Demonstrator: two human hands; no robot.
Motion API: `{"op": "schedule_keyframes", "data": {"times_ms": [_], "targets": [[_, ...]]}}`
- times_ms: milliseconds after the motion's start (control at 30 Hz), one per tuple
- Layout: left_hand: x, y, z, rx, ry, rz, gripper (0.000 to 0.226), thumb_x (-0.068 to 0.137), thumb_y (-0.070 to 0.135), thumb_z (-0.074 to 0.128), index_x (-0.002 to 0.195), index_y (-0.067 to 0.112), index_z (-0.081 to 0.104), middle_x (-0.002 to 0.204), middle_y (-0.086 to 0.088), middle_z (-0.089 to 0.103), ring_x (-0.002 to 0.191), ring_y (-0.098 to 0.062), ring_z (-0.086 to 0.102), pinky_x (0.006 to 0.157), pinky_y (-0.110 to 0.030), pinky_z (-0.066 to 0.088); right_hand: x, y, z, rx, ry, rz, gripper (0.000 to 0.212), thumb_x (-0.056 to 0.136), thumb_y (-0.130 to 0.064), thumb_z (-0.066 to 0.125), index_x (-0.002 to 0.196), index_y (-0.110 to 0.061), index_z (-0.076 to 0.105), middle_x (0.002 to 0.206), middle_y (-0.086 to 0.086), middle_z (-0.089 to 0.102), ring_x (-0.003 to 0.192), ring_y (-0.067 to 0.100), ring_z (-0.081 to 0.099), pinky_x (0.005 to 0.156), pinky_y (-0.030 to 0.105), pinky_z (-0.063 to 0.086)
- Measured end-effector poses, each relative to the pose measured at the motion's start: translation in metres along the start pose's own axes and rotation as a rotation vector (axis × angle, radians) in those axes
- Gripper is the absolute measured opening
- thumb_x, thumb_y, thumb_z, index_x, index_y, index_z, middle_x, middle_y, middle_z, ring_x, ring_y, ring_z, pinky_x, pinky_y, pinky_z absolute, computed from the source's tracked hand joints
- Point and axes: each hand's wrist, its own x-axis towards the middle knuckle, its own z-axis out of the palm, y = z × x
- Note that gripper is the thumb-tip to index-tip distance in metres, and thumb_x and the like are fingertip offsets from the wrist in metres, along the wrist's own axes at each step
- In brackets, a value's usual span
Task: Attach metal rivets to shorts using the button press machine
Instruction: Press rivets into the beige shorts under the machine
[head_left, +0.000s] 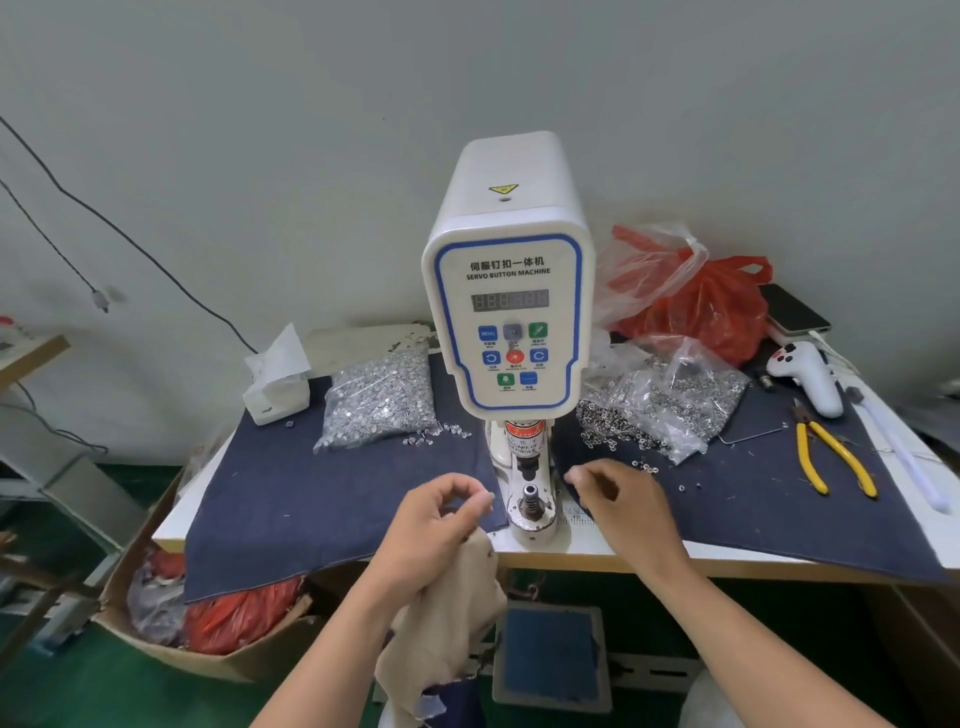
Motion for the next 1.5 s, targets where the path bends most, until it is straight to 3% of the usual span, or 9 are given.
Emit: {"op": "schedule_keyframes", "data": {"times_ms": [233,400,700,767,867,1000,1167,1367,1500], "targets": [[-0.012,0.015,0.02,-0.353,-0.157,-0.015,0.021,0.089,0.046,0.075,0.086,0.025,0.074,0.084,0.0,0.069,0.082,-0.023,0.05,0.083,-0.031,0.042,-0.024,-0.043,0.011,0.5,-0.392,0.287,0.021,0.096,-0.031,0.068,0.081,-0.021,0.078,0.076,0.002,0.072,0.056,0.009,0.048,0.052,0.02,0.04],[-0.014,0.021,0.028,-0.351,-0.183,0.004,0.017,0.089,0.047,0.075,0.085,0.03,0.075,0.077,0.011,0.068,0.07,-0.002,0.056,0.069,-0.014,0.045,-0.029,-0.043,0.004,0.684,-0.398,0.39,0.014,0.096,-0.022,0.07,0.087,-0.016,0.079,0.078,0.007,0.069,0.058,0.01,0.05,0.052,0.019,0.04],[-0.013,0.023,0.036,-0.283,-0.165,0.002,0.011,0.095,0.037,0.072,0.087,0.03,0.075,0.078,0.013,0.069,0.067,0.004,0.056,0.067,-0.01,0.044,-0.024,-0.034,0.004,0.976,-0.429,0.622,0.013,0.09,-0.008,0.074,0.078,-0.008,0.078,0.071,0.009,0.066,0.054,0.008,0.053,0.047,0.017,0.043],[-0.012,0.021,0.036,-0.257,-0.095,-0.028,0.012,0.094,0.04,0.072,0.088,0.03,0.075,0.082,0.011,0.07,0.073,0.001,0.059,0.071,-0.012,0.047,-0.018,-0.034,0.006,0.898,-0.381,0.571,0.018,0.093,-0.011,0.072,0.076,-0.01,0.078,0.072,0.008,0.068,0.055,0.009,0.054,0.049,0.018,0.045],[-0.011,0.015,0.034,-0.187,0.039,-0.11,0.019,0.104,0.035,0.064,0.086,0.035,0.071,0.076,0.015,0.065,0.069,0.002,0.055,0.066,-0.011,0.045,-0.004,-0.032,0.007,0.339,-0.191,0.252,0.018,0.094,-0.019,0.068,0.079,-0.019,0.077,0.072,-0.003,0.074,0.06,0.008,0.06,0.06,0.022,0.051],[-0.017,0.009,0.024,-0.158,0.124,-0.208,0.028,0.108,0.036,0.054,0.084,0.034,0.07,0.072,0.015,0.06,0.067,0.001,0.053,0.064,-0.012,0.045,0.01,-0.028,0.013,-0.149,-0.167,-0.05,0.018,0.095,-0.027,0.067,0.078,-0.034,0.064,0.071,-0.02,0.069,0.073,-0.004,0.065,0.065,0.007,0.043],[-0.029,0.003,0.028,-0.201,0.154,-0.295,0.033,0.108,0.039,0.05,0.084,0.027,0.068,0.072,0.006,0.053,0.068,-0.006,0.049,0.074,-0.033,0.043,0.014,-0.025,0.016,-0.308,-0.205,-0.135,0.008,0.097,-0.033,0.067,0.09,-0.031,0.066,0.079,-0.018,0.068,0.076,-0.001,0.064,0.067,0.015,0.04],[-0.033,0.005,0.031,-0.214,0.162,-0.328,0.035,0.109,0.04,0.049,0.084,0.028,0.07,0.073,0.008,0.057,0.064,0.001,0.052,0.072,-0.029,0.046,0.016,-0.031,0.013,-0.397,-0.214,-0.216,0.012,0.097,-0.031,0.068,0.093,-0.019,0.07,0.072,-0.017,0.058,0.062,0.0,0.049,0.058,0.011,0.028],[-0.034,0.009,0.03,-0.231,0.153,-0.317,0.034,0.109,0.04,0.049,0.085,0.027,0.07,0.073,0.007,0.057,0.066,-0.002,0.051,0.072,-0.029,0.045,0.017,-0.033,0.011,-0.425,-0.22,-0.229,0.016,0.098,-0.031,0.068,0.097,-0.016,0.071,0.088,-0.004,0.073,0.071,0.006,0.052,0.06,0.013,0.03]]}}
